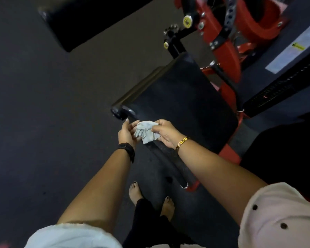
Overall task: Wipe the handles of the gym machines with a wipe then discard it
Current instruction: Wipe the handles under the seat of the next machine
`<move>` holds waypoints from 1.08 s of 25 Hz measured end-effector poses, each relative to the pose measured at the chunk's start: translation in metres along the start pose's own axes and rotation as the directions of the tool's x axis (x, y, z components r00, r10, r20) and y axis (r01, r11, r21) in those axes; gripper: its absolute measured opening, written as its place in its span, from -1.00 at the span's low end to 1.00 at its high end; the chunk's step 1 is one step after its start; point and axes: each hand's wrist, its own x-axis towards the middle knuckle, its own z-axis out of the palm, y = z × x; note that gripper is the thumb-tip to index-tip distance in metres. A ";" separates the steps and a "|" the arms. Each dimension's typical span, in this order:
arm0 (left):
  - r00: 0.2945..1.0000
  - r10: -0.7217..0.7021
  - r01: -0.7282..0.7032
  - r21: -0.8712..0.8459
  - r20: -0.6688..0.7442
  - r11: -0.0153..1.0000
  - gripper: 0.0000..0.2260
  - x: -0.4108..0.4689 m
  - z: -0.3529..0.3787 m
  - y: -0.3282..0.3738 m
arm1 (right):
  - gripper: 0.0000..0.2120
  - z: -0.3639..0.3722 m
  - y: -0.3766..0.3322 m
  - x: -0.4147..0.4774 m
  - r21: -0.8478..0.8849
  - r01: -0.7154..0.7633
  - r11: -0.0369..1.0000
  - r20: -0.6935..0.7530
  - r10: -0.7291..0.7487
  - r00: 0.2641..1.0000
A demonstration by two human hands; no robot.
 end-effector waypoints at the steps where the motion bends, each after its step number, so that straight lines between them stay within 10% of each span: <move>1: 1.000 -0.011 0.011 0.006 -0.025 1.000 -0.66 0.009 -0.006 -0.005 | -0.76 0.002 0.005 0.009 -0.082 0.012 0.997 -0.048 -0.016 0.999; 7: 0.992 -0.052 0.056 0.033 -0.115 0.998 -0.63 0.050 -0.028 -0.035 | -0.77 0.012 0.030 0.053 -0.584 0.219 0.782 -0.266 -0.440 0.858; 12: 0.983 -0.183 0.181 -0.061 -0.024 0.982 -0.46 0.069 -0.024 -0.047 | -0.65 0.033 0.066 0.079 -0.876 0.384 0.291 0.276 -0.350 0.895; 15: 0.975 -0.217 0.220 -0.171 0.041 0.960 -0.42 0.076 -0.024 -0.049 | -0.68 0.045 0.074 0.092 -0.942 0.318 0.103 0.282 -0.270 0.921; 19: 0.973 -0.230 0.231 -0.169 0.026 0.958 -0.40 0.080 -0.027 -0.053 | -0.72 0.023 0.075 0.086 -0.751 0.595 -0.286 0.658 -0.262 0.705; 21: 0.975 -0.219 0.221 -0.151 0.030 0.964 -0.40 0.081 -0.028 -0.051 | -0.71 0.008 0.078 0.085 -0.715 0.621 -0.321 0.698 -0.286 0.656; 25: 0.978 -0.208 0.210 -0.081 0.030 0.974 -0.39 0.081 -0.028 -0.044 | -0.59 0.031 0.088 0.086 -0.912 0.401 -0.081 0.404 -0.331 0.853; 27: 0.984 -0.178 0.179 -0.074 0.020 0.981 -0.46 0.080 -0.026 -0.043 | -0.53 0.025 0.093 0.079 -0.861 0.493 -0.121 0.504 -0.332 0.798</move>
